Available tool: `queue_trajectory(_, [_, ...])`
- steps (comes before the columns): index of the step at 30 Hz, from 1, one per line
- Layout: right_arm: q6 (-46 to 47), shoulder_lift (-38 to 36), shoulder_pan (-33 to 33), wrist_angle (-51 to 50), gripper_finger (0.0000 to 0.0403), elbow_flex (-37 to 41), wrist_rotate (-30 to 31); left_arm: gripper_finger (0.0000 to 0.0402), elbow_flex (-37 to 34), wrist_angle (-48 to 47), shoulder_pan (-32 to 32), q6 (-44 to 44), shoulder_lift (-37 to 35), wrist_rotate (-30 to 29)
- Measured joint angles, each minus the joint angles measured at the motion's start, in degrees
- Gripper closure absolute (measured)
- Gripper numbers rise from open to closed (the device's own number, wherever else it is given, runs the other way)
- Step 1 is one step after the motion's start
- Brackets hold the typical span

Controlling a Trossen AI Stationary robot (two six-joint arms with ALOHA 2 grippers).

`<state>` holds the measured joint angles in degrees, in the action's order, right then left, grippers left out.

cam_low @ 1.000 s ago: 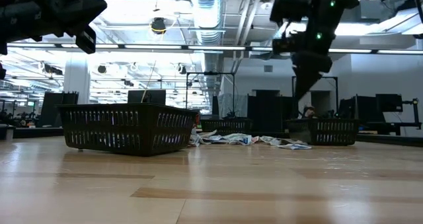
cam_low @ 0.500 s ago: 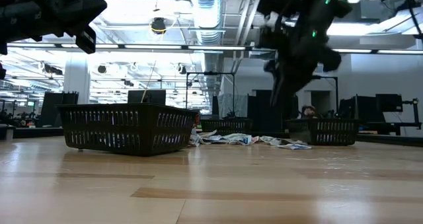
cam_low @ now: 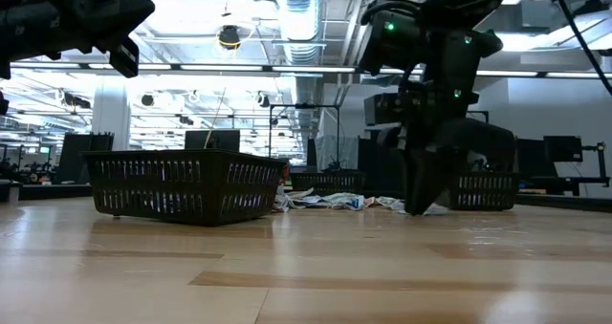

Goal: Pick & Place First Aid Supplies
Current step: Put the white alcohol pad into the right black bin

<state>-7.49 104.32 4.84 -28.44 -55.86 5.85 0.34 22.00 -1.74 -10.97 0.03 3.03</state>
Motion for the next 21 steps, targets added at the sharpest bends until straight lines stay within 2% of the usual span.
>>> queue_trajectory(4, [-0.01, 2.25, -0.04, -0.04, 0.0347, -0.06, 0.21, 0.0394, 0.00, 0.00, -0.02, 0.01, 0.01, 0.02])
queue_trajectory(9, [-0.06, 1.98, -0.10, 0.36, 0.0394, 0.10, -0.41, 0.0394, 0.00, 0.00, -0.02, 0.01, -0.01, 0.00])
queue_trajectory(11, [-0.04, 1.08, -0.17, 0.45, 0.0395, 0.25, -0.68, 0.0394, 0.00, 0.00, -0.01, 0.01, 0.01, 0.00])
queue_trajectory(17, [-0.18, -4.40, -1.74, -0.62, 0.0400, 0.82, -1.33, 0.0394, -0.02, 0.00, -0.02, 0.01, 0.01, 0.02])
queue_trajectory(21, [-0.46, -10.82, -3.76, -0.14, 0.0402, 0.49, -0.69, 0.0394, 0.00, 0.00, -0.02, 0.01, 0.00, 0.00])
